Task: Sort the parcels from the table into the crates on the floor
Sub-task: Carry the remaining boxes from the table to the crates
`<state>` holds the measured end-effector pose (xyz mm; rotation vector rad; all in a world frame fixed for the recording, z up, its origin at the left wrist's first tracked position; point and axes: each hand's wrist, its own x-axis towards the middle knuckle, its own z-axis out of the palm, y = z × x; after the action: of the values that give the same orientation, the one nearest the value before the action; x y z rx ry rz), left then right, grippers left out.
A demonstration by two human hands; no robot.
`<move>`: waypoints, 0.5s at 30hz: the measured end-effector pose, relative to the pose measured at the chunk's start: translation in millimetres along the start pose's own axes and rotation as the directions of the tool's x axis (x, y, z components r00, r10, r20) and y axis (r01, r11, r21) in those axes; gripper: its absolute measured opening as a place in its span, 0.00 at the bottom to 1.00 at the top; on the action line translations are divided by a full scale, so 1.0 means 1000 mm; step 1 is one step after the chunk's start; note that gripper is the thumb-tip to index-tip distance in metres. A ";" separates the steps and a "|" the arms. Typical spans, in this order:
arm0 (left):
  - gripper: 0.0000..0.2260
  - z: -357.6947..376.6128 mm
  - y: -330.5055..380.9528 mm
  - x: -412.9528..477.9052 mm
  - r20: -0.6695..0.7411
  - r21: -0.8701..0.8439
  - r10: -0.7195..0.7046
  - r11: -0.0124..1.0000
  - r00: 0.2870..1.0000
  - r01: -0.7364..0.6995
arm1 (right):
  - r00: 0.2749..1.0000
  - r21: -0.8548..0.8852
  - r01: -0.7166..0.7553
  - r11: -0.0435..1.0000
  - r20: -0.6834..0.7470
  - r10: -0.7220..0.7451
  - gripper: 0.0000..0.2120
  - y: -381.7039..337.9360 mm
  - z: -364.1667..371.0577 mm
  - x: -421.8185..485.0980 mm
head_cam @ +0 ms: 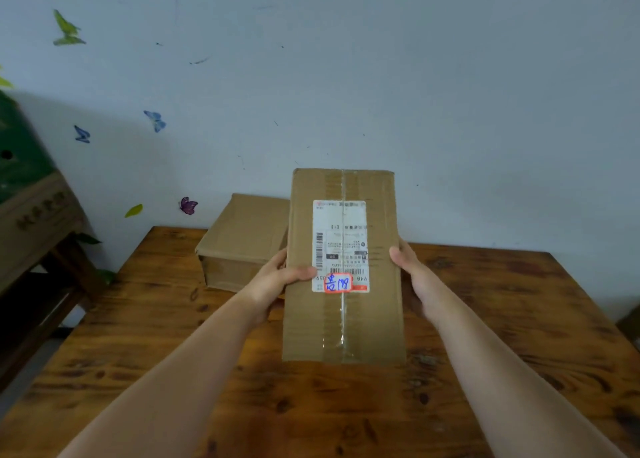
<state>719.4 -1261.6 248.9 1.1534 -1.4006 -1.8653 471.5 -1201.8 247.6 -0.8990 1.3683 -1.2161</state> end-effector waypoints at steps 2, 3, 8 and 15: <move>0.37 -0.003 0.003 0.003 -0.053 -0.026 0.020 0.999 0.998 -0.021 | 0.997 -0.011 -0.049 0.999 0.056 0.049 0.55 0.015 0.003 -0.004; 0.36 -0.004 0.004 0.004 -0.068 -0.027 0.022 0.999 0.997 -0.024 | 0.996 -0.013 -0.055 0.998 0.071 0.056 0.54 0.021 0.004 -0.005; 0.42 -0.006 0.000 0.003 -0.040 -0.050 -0.010 0.999 0.999 0.008 | 0.999 0.013 0.007 1.000 0.038 -0.007 0.49 0.027 0.007 -0.006; 0.43 0.001 -0.008 0.001 0.013 -0.028 -0.007 1.000 1.000 0.007 | 0.999 -0.022 0.041 0.999 -0.020 -0.041 0.41 0.031 0.001 -0.020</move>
<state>718.5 -1259.9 241.4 1.1362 -1.3744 -1.8946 479.0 -1176.5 221.7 -0.9358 1.3873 -1.2473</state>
